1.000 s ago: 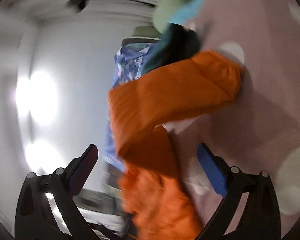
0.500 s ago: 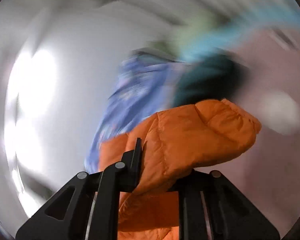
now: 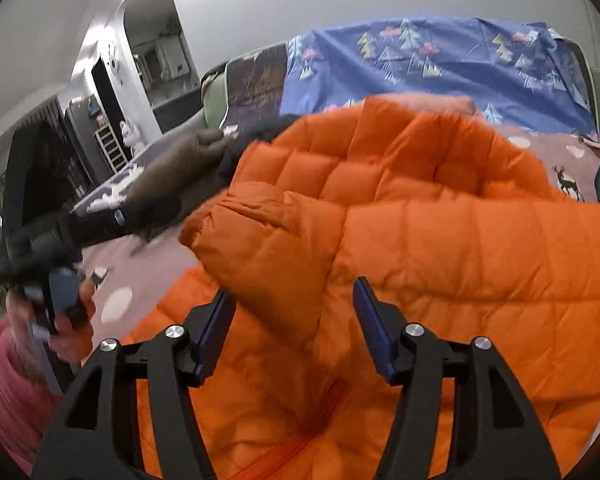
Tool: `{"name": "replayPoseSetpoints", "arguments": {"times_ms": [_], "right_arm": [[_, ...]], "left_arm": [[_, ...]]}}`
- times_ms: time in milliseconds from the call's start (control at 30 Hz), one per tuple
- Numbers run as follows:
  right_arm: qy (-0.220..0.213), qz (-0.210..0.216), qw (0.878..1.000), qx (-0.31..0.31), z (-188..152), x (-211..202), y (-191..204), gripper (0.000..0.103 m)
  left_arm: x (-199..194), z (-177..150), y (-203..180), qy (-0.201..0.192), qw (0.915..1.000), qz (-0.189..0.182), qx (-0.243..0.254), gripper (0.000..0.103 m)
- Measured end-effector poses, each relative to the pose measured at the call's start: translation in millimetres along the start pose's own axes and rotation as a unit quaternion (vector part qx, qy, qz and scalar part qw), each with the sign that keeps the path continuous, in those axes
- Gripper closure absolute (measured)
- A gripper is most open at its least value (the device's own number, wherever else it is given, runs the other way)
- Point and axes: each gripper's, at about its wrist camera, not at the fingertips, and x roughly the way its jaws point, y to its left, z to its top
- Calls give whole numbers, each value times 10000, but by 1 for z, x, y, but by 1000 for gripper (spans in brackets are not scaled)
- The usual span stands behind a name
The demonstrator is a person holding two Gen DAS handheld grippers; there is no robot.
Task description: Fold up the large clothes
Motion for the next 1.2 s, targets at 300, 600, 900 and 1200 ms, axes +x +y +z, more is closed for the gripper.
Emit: {"name": "replayPoseSetpoints", "arguments": {"times_ms": [300,600,900,1200], "right_arm": [[64,-455,9989,103,-8,-24,-56,29],[-391,-1007,9930,483,-10,-68,-89,29],[-219,-2093,9710,1135,-12,-51,-146,24],[195,-2082,9656,1542,-25,-25,-165,22]], "left_arm": [[57,-9,-5,930,9937,-476,-408,13],[67,21,-60,654,9918,466,993,99],[76,64,-23,203,9572,2464,1502,103],[79,14,6,830,9961,274,-99,14]]}}
